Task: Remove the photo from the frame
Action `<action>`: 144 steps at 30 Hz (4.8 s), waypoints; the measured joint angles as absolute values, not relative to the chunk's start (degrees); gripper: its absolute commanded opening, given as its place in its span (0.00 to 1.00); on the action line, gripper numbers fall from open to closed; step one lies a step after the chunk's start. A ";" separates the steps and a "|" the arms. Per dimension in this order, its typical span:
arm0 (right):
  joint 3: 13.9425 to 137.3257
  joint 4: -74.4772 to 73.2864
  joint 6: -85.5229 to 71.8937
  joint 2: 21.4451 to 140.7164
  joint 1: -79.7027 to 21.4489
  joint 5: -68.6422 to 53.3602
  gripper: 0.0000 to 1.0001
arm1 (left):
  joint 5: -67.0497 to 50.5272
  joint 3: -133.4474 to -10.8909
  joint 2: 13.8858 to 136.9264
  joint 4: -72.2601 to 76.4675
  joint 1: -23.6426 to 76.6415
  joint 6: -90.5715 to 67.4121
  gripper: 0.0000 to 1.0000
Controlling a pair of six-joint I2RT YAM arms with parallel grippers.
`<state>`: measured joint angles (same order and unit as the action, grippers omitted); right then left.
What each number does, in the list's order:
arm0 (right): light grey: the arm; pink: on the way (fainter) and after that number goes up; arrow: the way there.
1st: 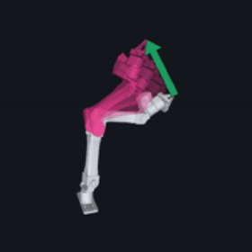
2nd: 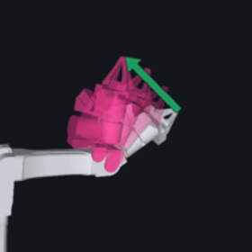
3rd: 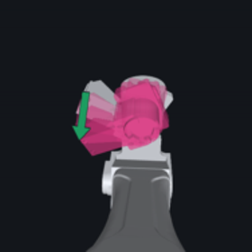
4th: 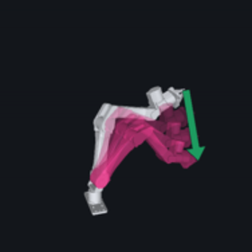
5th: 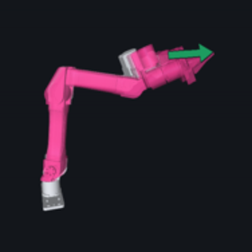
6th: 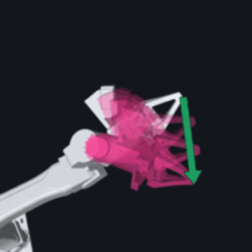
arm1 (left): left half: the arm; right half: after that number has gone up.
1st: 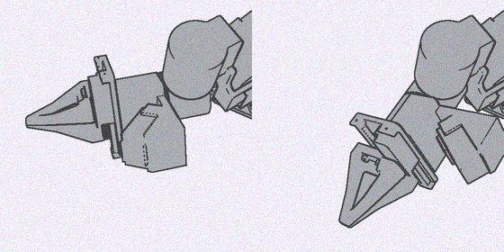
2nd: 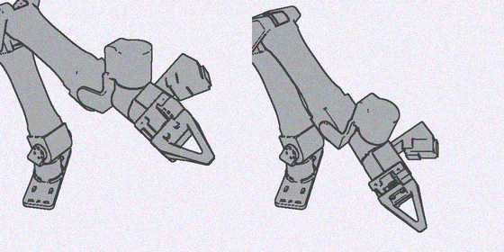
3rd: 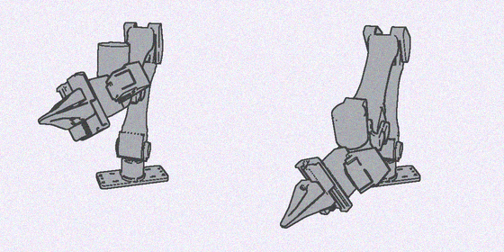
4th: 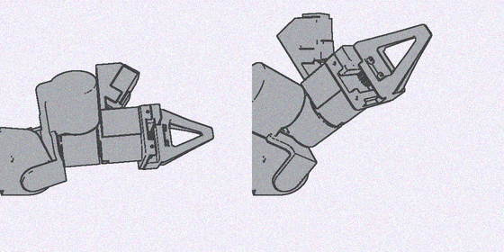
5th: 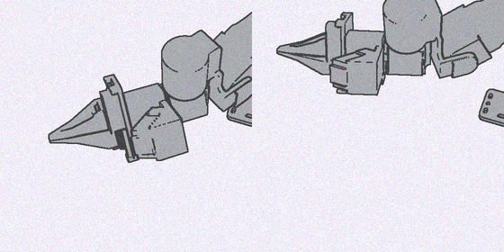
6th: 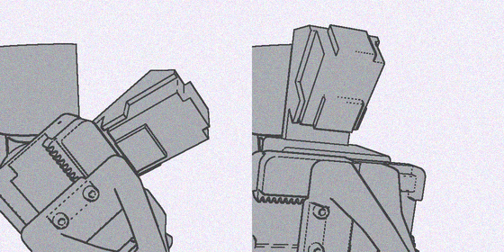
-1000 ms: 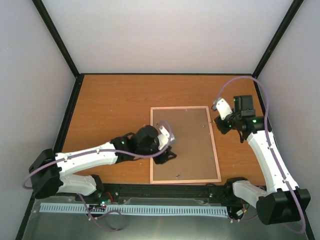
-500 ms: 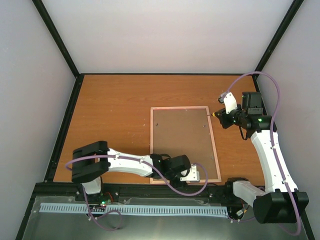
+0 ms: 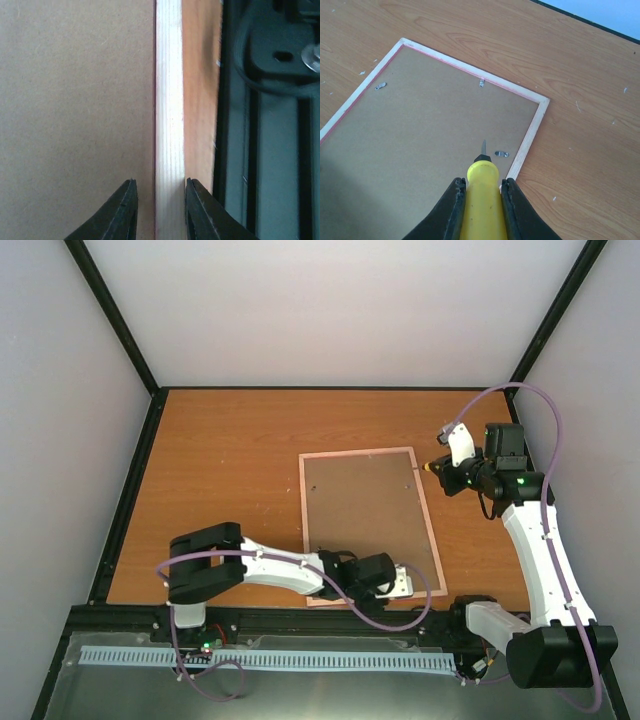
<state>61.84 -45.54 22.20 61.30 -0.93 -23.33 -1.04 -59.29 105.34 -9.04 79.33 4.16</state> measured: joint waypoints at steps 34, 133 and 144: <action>51.22 -36.58 20.53 63.35 3.99 -38.46 0.03 | -8.29 -70.76 98.80 -6.26 26.11 -15.05 0.96; 50.30 -36.42 21.80 64.47 3.99 -44.18 0.03 | -12.21 -80.99 120.77 -16.27 19.77 -3.40 0.30; 50.30 -36.47 21.80 64.40 3.99 -44.21 0.03 | -7.94 -66.19 109.93 -14.79 20.05 -11.97 0.24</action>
